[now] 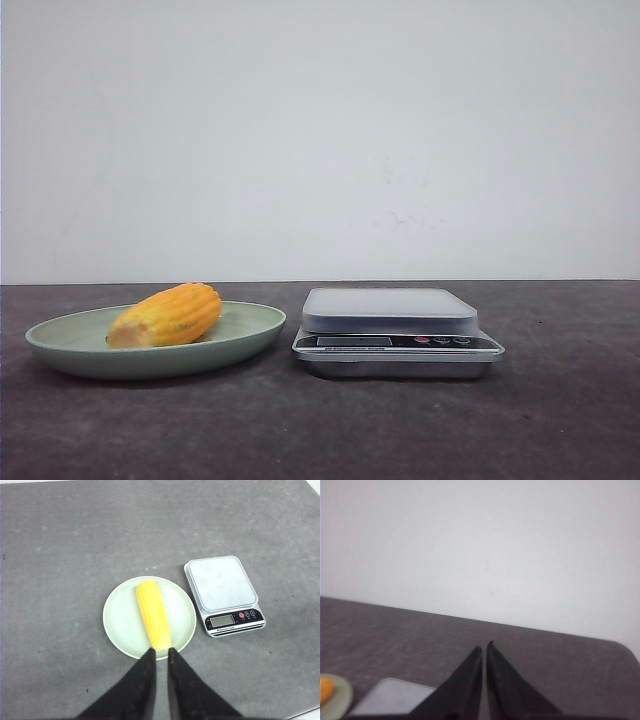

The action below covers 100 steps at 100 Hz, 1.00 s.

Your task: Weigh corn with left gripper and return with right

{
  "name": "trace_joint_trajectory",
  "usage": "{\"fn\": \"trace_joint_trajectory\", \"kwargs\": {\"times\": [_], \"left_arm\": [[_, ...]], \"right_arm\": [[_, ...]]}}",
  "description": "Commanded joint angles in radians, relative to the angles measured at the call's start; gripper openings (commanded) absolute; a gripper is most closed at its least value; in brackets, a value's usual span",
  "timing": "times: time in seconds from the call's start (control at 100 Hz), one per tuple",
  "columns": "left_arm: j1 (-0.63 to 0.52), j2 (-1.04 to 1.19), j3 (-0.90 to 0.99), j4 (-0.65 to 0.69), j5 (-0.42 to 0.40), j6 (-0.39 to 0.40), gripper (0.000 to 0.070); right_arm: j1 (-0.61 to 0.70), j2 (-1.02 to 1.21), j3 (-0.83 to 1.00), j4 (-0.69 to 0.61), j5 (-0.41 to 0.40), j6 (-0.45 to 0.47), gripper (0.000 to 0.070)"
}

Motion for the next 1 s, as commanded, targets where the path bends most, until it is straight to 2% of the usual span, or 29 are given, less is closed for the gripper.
{"fn": "trace_joint_trajectory", "kwargs": {"times": [0.0,0.07,0.15,0.27,0.45,0.62,0.99], "left_arm": [[-0.011,0.008,0.017,0.006,0.000,-0.004,0.0000],[-0.011,0.008,0.017,0.006,0.000,-0.004,0.0000],[-0.011,0.008,0.017,0.006,0.000,-0.004,0.0000],[-0.011,0.008,0.017,0.007,0.000,-0.004,0.0000],[-0.011,0.008,0.017,0.006,0.000,-0.003,0.0000],[-0.011,0.008,0.017,0.005,-0.001,-0.004,0.0000],[-0.011,0.008,0.017,0.004,-0.001,-0.004,0.0000]], "right_arm": [[-0.070,-0.058,-0.154,0.116,-0.042,0.047,0.0009],[-0.138,-0.118,-0.276,0.165,-0.061,0.080,0.0009],[-0.210,-0.174,-0.381,0.162,-0.065,0.120,0.0009],[-0.306,-0.202,-0.497,0.169,-0.071,0.126,0.0009],[-0.406,-0.202,-0.572,0.148,-0.242,0.148,0.0010],[-0.450,-0.202,-0.572,0.148,-0.234,0.135,0.0010],[-0.451,-0.202,-0.572,0.170,-0.220,0.135,0.0010]]}}
